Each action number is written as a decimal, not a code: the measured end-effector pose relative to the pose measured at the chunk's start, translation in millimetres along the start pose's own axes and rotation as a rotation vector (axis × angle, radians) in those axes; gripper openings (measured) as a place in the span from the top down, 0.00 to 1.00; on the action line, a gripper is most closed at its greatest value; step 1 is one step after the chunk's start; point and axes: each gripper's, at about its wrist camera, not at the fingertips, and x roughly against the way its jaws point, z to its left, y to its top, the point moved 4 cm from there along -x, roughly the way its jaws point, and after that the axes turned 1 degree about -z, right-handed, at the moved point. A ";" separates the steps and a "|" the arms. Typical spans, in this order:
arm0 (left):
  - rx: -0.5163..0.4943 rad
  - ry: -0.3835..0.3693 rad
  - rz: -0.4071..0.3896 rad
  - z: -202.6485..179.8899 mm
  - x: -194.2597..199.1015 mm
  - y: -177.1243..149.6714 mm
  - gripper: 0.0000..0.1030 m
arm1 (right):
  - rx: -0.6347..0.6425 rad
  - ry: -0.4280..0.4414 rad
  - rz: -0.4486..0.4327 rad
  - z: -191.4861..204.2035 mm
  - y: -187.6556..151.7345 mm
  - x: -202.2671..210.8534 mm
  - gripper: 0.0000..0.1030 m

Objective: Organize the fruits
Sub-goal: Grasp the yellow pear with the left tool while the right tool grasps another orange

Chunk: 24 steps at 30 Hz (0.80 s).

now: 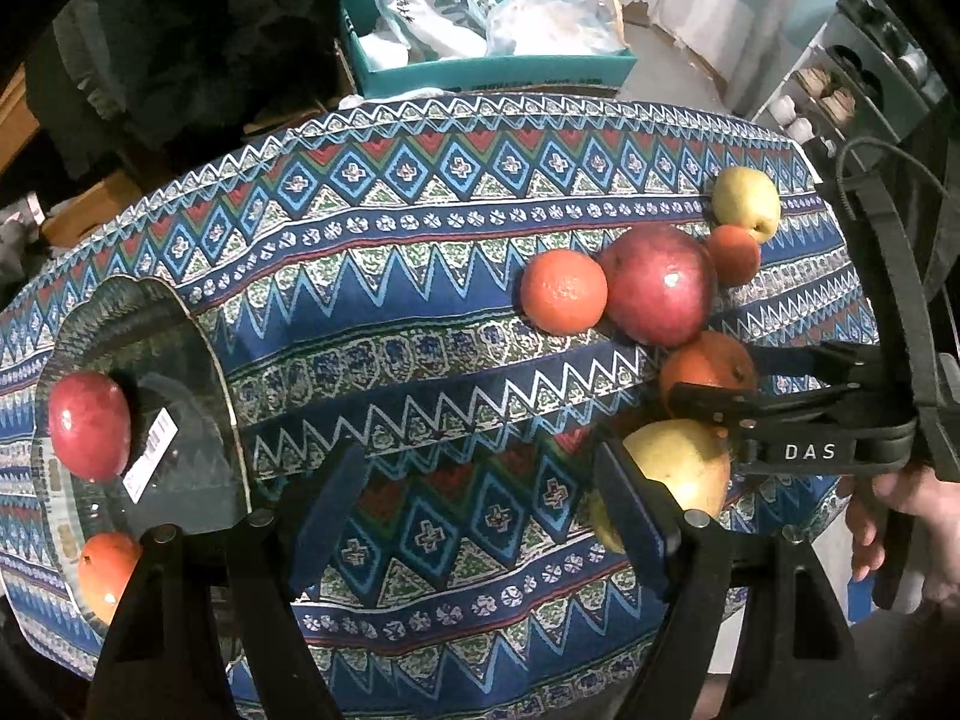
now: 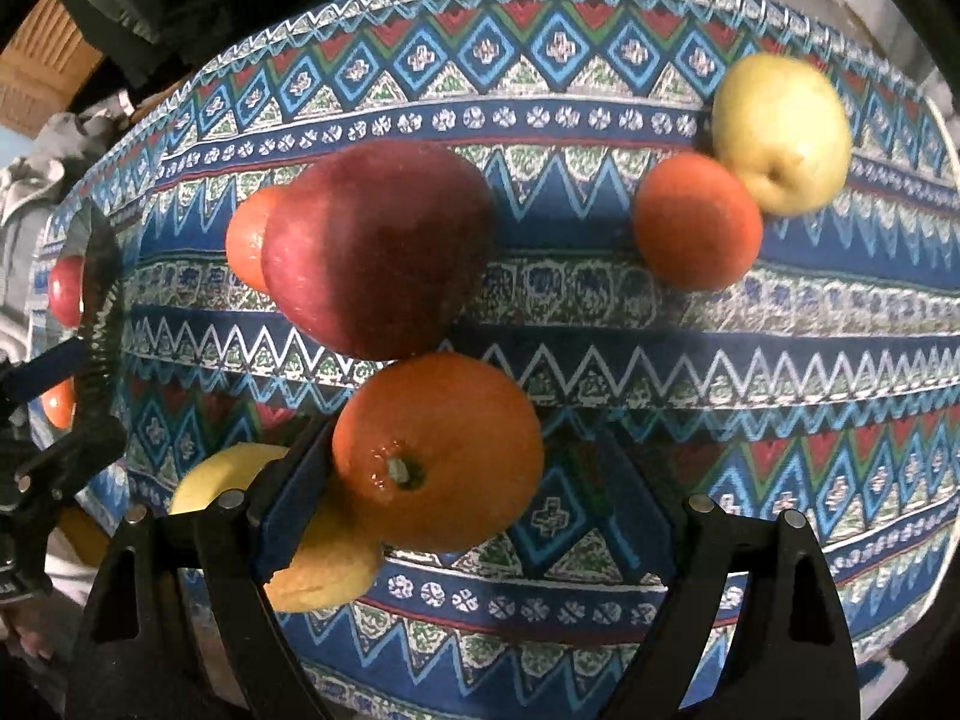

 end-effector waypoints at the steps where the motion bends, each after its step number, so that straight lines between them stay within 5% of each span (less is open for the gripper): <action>1: 0.002 -0.006 0.003 -0.7 -0.8 0.2 0.22 | -0.012 0.019 0.003 -2.1 -0.5 -1.4 0.17; 4: -0.003 -0.009 0.004 -3.1 -3.0 1.4 0.22 | -0.044 0.125 0.007 -4.3 -2.9 -1.8 0.35; 24: -0.029 -0.074 0.057 -65.0 -32.2 9.8 0.20 | -0.021 -0.016 -0.142 -59.9 -20.6 65.1 0.36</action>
